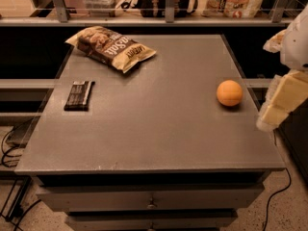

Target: Move orange near brown chip bag

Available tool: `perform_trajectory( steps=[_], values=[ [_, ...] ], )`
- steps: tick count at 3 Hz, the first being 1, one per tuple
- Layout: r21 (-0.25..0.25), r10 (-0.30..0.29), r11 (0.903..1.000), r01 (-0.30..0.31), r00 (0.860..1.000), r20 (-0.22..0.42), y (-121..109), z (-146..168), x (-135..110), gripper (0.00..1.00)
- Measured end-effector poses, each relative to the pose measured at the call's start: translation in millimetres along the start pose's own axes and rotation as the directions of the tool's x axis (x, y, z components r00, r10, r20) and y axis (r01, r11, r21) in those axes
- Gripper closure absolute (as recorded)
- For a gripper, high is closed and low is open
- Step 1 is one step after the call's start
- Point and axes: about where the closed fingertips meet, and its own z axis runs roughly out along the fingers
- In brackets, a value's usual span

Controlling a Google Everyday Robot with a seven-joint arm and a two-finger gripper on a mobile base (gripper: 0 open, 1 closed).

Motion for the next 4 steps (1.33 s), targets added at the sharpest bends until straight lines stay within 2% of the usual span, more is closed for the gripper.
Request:
perform_trajectory(
  steps=[2, 3, 4],
  values=[
    [0.032, 0.077, 0.9961, -0.082, 0.988, 0.133, -35.1, 42.8, -20.1, 0.00],
    [0.005, 0.119, 0.9926, -0.121, 0.979, 0.165, -52.8, 73.0, -21.7, 0.00],
    [-0.026, 0.144, 0.9896, -0.141, 0.977, 0.158, -63.2, 100.2, -19.6, 0.00]
  ],
)
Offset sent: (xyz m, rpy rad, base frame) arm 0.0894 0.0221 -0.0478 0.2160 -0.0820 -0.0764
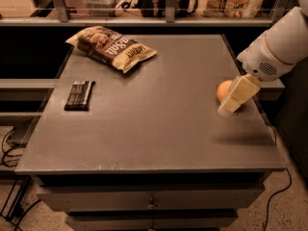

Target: Move orange near brown chip bag

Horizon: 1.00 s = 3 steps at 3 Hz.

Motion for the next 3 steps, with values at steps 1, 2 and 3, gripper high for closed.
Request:
perform_trajectory(
  steps=[1, 2, 3],
  values=[
    [-0.039, 0.008, 0.9992, -0.009, 1.000, -0.025, -6.1, 25.4, 4.6, 0.00],
    [-0.076, 0.000, 0.9971, -0.003, 1.000, -0.030, -6.2, 41.9, 5.8, 0.16],
    [-0.098, -0.001, 0.9951, -0.003, 0.999, -0.039, -5.9, 53.5, 11.2, 0.41]
  ],
)
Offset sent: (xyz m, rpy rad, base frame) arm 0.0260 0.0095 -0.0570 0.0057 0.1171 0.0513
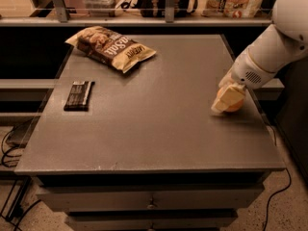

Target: Move orange near brown chip bag

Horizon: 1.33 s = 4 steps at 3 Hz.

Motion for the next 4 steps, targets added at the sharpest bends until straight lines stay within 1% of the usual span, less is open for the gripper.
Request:
perform_trajectory(
  steps=[1, 2, 3, 4],
  values=[
    [-0.002, 0.002, 1.0000, -0.002, 1.000, -0.005, -0.9, 1.4, 2.9, 0.64],
    [0.030, -0.034, 0.9990, 0.033, 0.999, 0.026, -2.3, -17.9, -13.4, 0.87],
    [0.061, -0.097, 0.9940, 0.091, 0.990, 0.105, -4.4, -51.1, -50.5, 1.00],
    [0.095, -0.160, 0.9855, 0.141, 0.954, 0.253, -8.3, -79.4, -97.5, 1.00]
  ],
)
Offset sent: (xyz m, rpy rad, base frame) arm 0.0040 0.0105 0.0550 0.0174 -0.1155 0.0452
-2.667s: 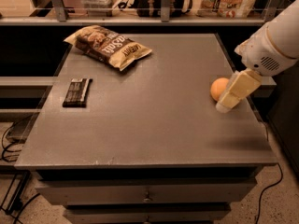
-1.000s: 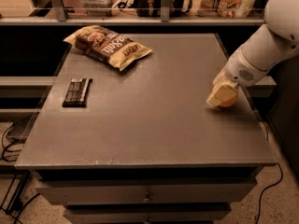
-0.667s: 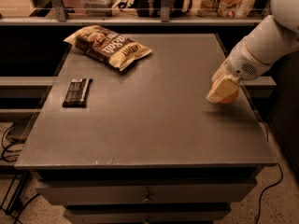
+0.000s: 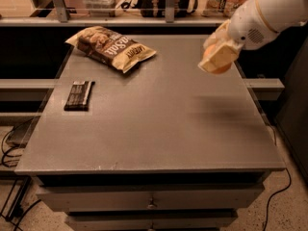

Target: Move orange near brown chip bag

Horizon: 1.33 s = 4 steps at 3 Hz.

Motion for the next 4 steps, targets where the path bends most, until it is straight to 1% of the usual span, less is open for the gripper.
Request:
perform_trajectory(
  steps=[1, 2, 3, 4],
  values=[
    [-0.029, -0.024, 0.9992, 0.029, 0.988, 0.150, -1.2, -1.6, -46.1, 1.00],
    [-0.034, -0.023, 0.9990, 0.029, 0.986, 0.166, 0.0, -2.9, -51.3, 1.00],
    [-0.028, -0.009, 0.9995, 0.014, 0.983, 0.182, 5.4, 15.4, -57.1, 1.00],
    [-0.056, 0.045, 0.9979, -0.031, 0.964, 0.263, 13.0, 64.3, -80.1, 1.00]
  ],
)
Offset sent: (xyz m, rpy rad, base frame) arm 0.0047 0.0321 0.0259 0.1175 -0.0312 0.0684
